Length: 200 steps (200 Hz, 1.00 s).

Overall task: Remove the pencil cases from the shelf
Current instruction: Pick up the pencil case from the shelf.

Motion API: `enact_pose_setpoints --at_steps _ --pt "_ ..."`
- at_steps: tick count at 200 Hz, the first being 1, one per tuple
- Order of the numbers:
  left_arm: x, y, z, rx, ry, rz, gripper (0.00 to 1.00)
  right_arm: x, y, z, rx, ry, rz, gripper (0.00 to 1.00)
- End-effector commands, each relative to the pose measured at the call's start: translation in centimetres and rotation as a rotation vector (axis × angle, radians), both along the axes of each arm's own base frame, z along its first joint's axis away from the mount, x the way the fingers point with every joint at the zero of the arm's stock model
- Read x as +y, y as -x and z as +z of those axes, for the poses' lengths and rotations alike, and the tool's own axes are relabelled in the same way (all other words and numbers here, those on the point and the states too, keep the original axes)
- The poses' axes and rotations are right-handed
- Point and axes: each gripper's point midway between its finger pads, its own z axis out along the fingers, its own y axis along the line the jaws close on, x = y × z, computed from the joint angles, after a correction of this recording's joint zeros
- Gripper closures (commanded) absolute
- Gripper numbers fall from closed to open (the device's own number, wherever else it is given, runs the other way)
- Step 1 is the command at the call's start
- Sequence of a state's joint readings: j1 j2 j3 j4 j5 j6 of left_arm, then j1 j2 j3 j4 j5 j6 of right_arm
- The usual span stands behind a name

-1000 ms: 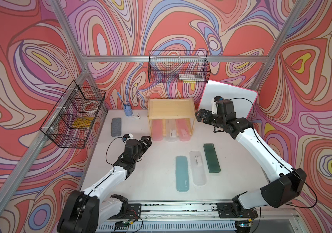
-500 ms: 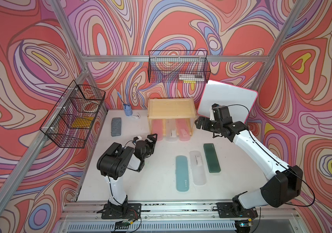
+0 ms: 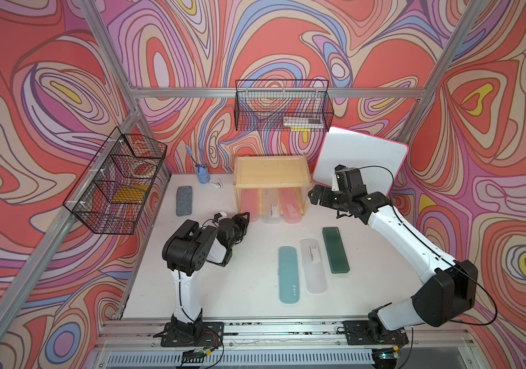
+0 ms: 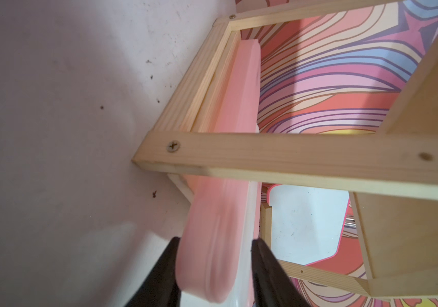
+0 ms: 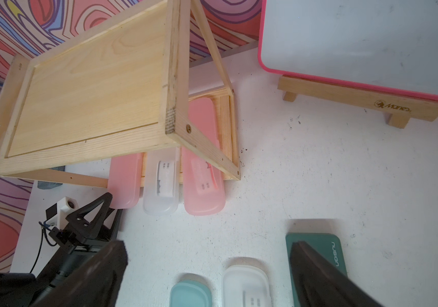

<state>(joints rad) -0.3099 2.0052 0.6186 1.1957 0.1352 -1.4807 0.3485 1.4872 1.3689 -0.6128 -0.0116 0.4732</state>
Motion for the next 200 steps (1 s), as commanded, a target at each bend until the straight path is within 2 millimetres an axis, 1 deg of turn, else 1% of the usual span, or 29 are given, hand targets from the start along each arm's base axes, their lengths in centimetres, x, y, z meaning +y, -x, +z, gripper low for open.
enact_pose_setpoints --at_steps 1,23,33,52,69,77,78,80,97,110,137,139,147,155,156,162,176,195,200 --pt "0.1 0.1 -1.0 0.025 -0.036 -0.003 0.73 0.3 -0.2 -0.1 -0.007 0.004 0.003 0.02" --pt "0.1 0.3 -1.1 0.026 -0.035 -0.007 0.90 0.2 0.0 -0.3 -0.001 0.007 0.004 0.02" --pt "0.1 0.5 -1.0 0.025 -0.035 -0.009 0.95 0.2 0.1 -0.3 0.000 0.004 0.008 0.02" --pt "0.2 1.1 -0.7 0.023 -0.037 -0.013 0.96 0.3 0.4 -0.4 0.007 -0.001 0.012 0.02" --pt "0.1 2.3 -0.3 0.020 -0.030 -0.033 0.96 0.5 0.9 -0.6 0.018 -0.009 0.024 0.02" --pt "-0.1 2.6 0.6 0.003 -0.020 -0.041 0.96 0.8 1.2 -0.6 0.020 -0.014 0.032 0.02" --pt "0.1 3.2 0.1 0.020 -0.025 -0.043 0.96 0.8 1.2 -0.5 0.020 -0.014 0.033 0.02" --pt "0.2 3.8 -0.2 0.030 -0.028 -0.045 0.97 0.8 1.3 -0.6 0.021 -0.014 0.036 0.02" --pt "0.0 6.2 0.4 0.031 -0.044 -0.063 0.97 1.6 2.1 -0.9 0.037 -0.024 0.061 0.02" --pt "-0.2 7.7 1.6 0.014 -0.081 -0.078 0.97 2.1 2.7 -0.9 0.045 -0.031 0.076 0.02" --pt "-1.9 10.7 4.6 -0.028 -0.212 -0.159 0.98 3.9 3.8 -0.4 0.052 -0.065 0.122 0.02" --pt "-1.9 10.9 4.5 -0.023 -0.226 -0.163 0.98 4.1 3.9 -0.3 0.053 -0.069 0.125 0.02" --pt "-2.3 11.9 5.9 -0.048 -0.278 -0.185 0.98 4.7 4.2 -0.3 0.057 -0.078 0.139 0.02" --pt "-2.3 12.9 6.8 -0.053 -0.339 -0.199 0.98 5.6 4.5 -0.4 0.065 -0.087 0.157 0.02" --pt "-2.3 12.9 7.2 -0.065 -0.343 -0.199 0.98 5.8 4.6 -0.4 0.066 -0.090 0.160 0.02" --pt "-2.1 13.6 8.1 -0.079 -0.389 -0.196 0.98 6.4 4.8 -0.5 0.075 -0.100 0.172 0.02" --pt "-1.1 15.3 9.5 -0.093 -0.494 -0.192 1.00 8.3 5.5 -1.1 0.103 -0.134 0.204 0.02" --pt "0.5 16.8 11.5 -0.138 -0.550 -0.181 1.00 11.1 6.1 -2.0 0.141 -0.204 0.248 0.02" --pt "0.8 17.2 11.6 -0.141 -0.568 -0.183 1.00 12.0 6.3 -2.1 0.145 -0.224 0.257 0.02"
